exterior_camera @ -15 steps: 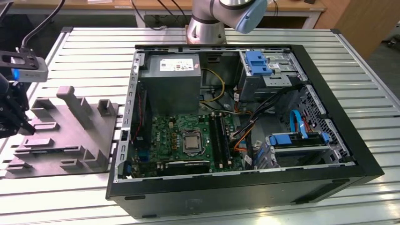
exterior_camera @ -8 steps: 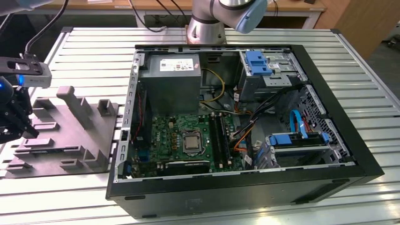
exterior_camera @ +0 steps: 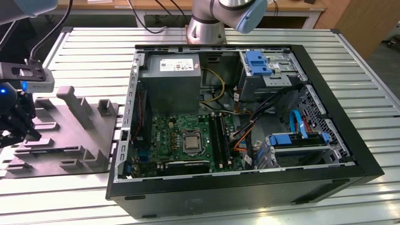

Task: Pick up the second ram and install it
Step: 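Pick up the second ram and move it above second insertion slot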

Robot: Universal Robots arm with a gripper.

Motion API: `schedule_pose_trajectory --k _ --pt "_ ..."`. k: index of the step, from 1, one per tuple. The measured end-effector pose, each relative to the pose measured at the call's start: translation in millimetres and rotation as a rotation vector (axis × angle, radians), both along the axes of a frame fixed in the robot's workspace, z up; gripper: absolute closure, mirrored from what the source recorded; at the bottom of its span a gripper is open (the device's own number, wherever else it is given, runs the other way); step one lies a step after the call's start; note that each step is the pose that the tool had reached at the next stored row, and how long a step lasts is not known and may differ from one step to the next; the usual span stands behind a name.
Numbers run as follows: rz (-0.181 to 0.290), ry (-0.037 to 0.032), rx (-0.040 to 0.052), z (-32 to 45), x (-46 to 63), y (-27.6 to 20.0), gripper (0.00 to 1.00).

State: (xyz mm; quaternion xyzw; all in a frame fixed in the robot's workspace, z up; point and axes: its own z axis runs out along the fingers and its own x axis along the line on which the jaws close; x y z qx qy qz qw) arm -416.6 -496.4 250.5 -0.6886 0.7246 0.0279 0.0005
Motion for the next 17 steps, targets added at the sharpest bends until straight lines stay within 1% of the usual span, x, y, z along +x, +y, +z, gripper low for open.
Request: schedule_pose_trajectory --k 6,11,17 --pt "-0.019 0.0 0.0001 -8.0 0.0 -0.1 0.9" --pt "-0.022 -0.0001 0.0001 -13.5 0.0 -0.1 0.9" --pt "-0.022 -0.0001 0.0002 -22.7 -0.4 -0.1 0.9"
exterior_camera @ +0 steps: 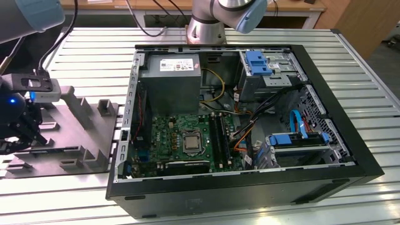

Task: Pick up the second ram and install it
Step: 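Pick up the second ram and move it above second insertion slot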

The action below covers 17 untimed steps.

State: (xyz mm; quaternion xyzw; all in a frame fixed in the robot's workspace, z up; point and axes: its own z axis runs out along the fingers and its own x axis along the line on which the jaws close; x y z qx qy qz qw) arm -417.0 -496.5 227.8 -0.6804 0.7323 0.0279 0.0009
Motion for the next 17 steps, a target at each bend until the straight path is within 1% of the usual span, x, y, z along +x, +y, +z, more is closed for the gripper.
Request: schedule_pose_trajectory --k 4,9,15,17 --pt "0.006 0.0001 0.0 -2.5 -3.9 0.0 0.9" --pt "0.042 0.0003 -0.0002 -5.6 -4.6 -0.1 0.9" --pt "0.048 0.0006 -0.0001 -11.2 -4.7 -0.2 0.9" --pt "0.049 0.0008 -0.0002 -11.5 -4.7 -0.3 0.9"
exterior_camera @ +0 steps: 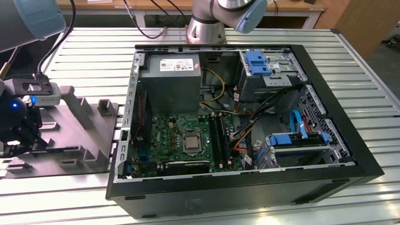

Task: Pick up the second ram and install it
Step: 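Pick up the second ram and move it above second insertion slot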

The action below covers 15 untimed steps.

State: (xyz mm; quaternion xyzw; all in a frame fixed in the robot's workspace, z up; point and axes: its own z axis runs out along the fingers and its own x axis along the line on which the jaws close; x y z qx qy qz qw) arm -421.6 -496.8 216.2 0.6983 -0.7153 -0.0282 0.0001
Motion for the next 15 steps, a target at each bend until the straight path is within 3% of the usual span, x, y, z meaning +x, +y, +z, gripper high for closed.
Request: schedule_pose_trajectory --k 7,12,14,15 --pt "0.0 -0.0003 0.001 -0.2 0.1 0.0 0.89" --pt "0.0 -0.0002 0.0019 -0.1 0.1 0.0 0.65" --pt "0.0 -0.0002 0.0019 -0.1 0.1 0.0 0.65" --pt "0.0 -0.0002 0.0019 -0.1 0.1 0.0 0.59"
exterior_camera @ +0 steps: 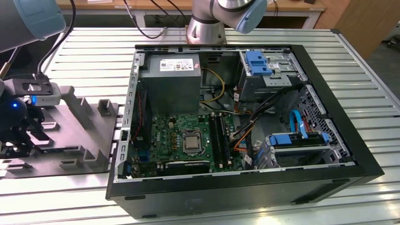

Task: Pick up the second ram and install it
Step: 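Pick up the second ram and move it above second insertion slot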

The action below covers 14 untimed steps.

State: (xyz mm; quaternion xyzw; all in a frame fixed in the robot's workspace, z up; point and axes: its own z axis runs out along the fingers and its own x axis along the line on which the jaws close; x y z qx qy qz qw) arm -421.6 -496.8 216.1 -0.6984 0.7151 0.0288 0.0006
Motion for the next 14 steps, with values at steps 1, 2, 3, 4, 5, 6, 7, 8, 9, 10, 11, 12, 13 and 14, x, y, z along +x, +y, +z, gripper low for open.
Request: schedule_pose_trajectory --k 1,2,3,4,5,6,7,8,9,10,11,12,13,14 --pt "0.0 -0.0001 0.0001 -0.1 0.0 0.0 0.59" --pt "0.001 -0.0004 0.0003 -0.9 0.0 0.0 0.59" --pt "0.004 -0.0001 0.0002 -2.0 0.0 0.0 0.59" --pt "0.01 0.0001 0.0 -3.4 -0.1 0.0 0.59" --pt "0.017 0.0 0.0 -5.1 -0.1 0.0 0.59" --pt "0.024 0.0 0.0001 -6.5 -0.1 0.0 0.59" --pt "0.03 0.0 0.0001 -7.8 -0.1 0.0 0.59" --pt "0.033 0.0001 0.0 -9.1 -0.1 0.0 0.59" --pt "0.035 0.0001 0.0 -10.7 -0.1 0.0 0.59" --pt "0.037 0.0 0.0 -12.4 -0.1 0.0 0.59" --pt "0.038 0.0001 -0.0001 -13.7 -0.1 0.0 0.59" --pt "0.039 0.0002 0.0 -14.7 -0.1 0.0 0.59" --pt "0.04 0.0003 0.0 -15.7 -0.1 0.0 0.59" --pt "0.04 0.0005 -0.0001 -16.2 -0.1 0.0 0.59"
